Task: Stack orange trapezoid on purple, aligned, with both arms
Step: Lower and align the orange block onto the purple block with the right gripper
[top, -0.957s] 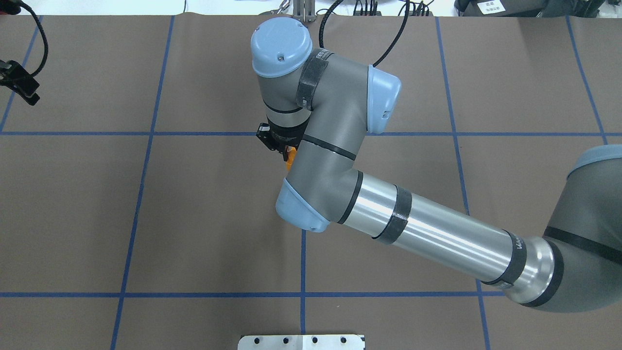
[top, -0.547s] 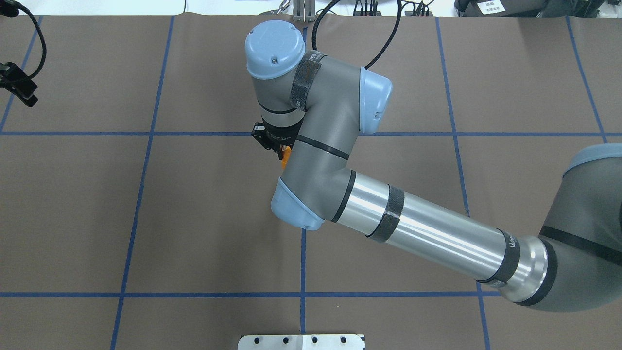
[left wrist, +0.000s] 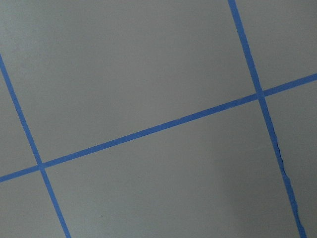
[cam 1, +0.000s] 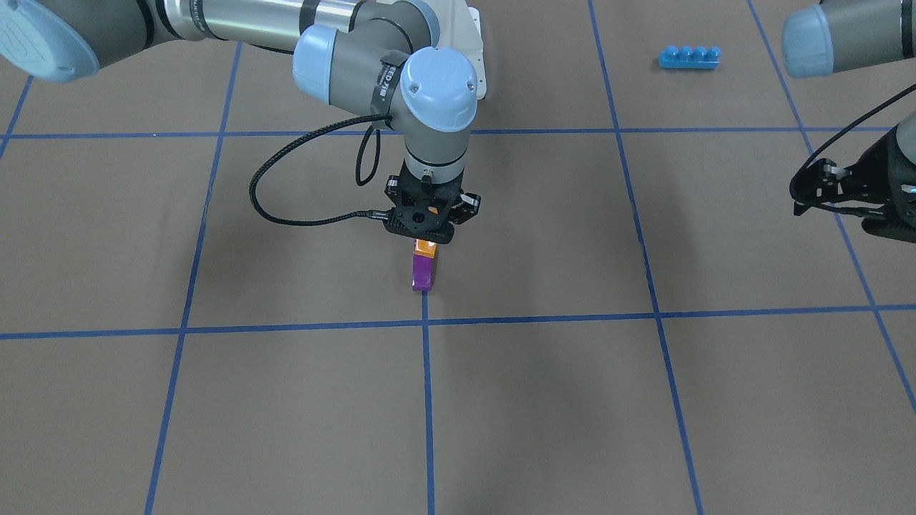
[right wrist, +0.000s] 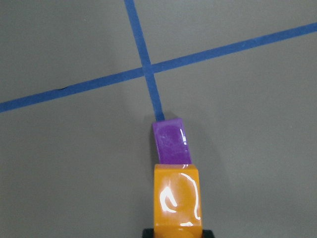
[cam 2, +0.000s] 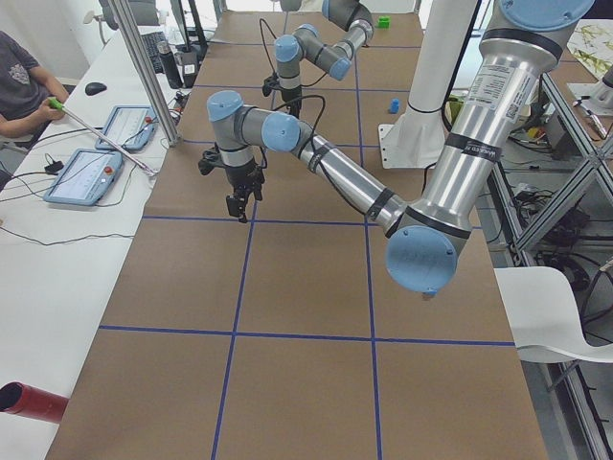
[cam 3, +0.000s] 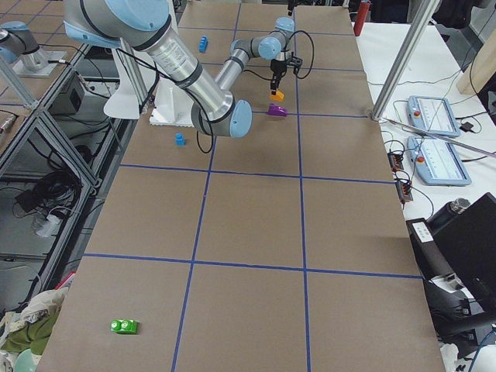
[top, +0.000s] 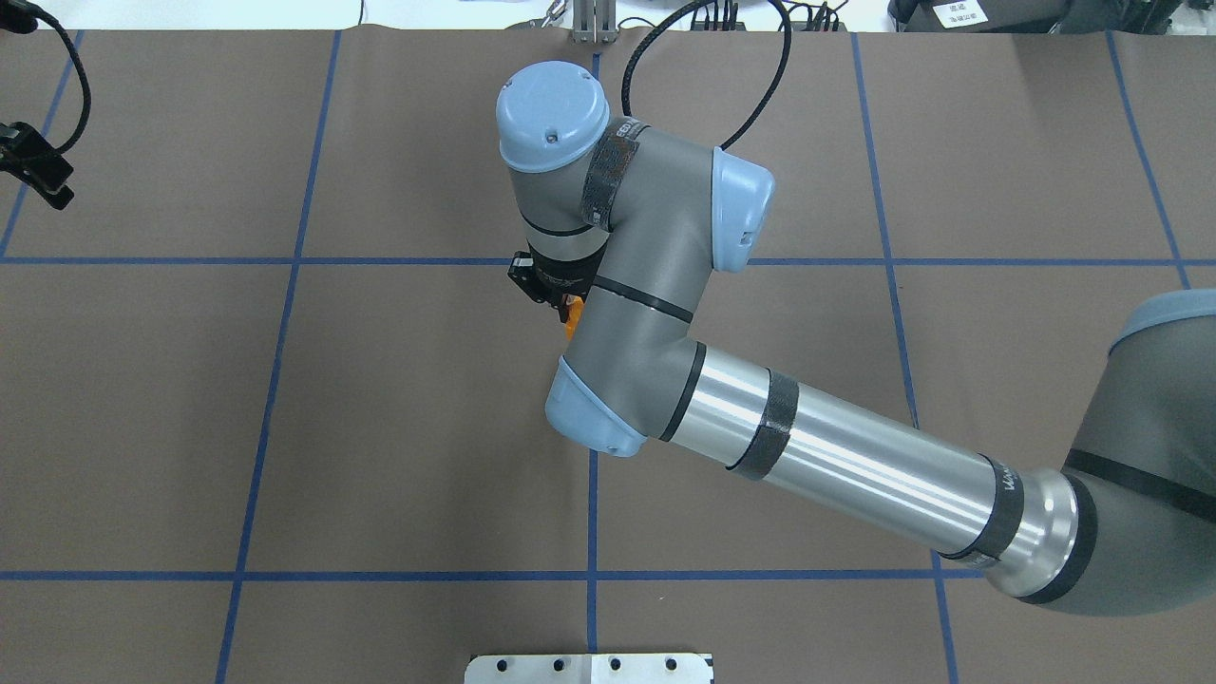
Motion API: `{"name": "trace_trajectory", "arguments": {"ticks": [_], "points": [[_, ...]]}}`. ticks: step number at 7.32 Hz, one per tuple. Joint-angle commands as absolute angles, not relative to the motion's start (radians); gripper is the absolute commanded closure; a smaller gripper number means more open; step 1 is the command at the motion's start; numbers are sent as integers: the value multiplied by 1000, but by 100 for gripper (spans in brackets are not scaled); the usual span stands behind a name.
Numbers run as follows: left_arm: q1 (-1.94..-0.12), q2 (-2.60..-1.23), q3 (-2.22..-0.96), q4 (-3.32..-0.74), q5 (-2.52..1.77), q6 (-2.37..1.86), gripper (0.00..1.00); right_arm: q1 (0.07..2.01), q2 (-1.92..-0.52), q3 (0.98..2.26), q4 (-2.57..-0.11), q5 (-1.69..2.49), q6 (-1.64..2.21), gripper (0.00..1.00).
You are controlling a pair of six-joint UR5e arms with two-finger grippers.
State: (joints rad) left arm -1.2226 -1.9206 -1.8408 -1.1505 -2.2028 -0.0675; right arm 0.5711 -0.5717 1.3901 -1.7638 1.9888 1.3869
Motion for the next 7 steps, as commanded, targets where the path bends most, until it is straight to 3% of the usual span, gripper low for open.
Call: {"name": "trace_trajectory", "arguments": {"ticks": [1, 7], "points": [[-1221, -1921, -1838, -1150, -2203, -67, 0, 565, -584, 1387, -1761, 1983, 1384, 100], [-1223, -1921, -1839, -1150, -2201, -66, 0, 555, -594, 1385, -1758, 1976, 1373, 100]]}}
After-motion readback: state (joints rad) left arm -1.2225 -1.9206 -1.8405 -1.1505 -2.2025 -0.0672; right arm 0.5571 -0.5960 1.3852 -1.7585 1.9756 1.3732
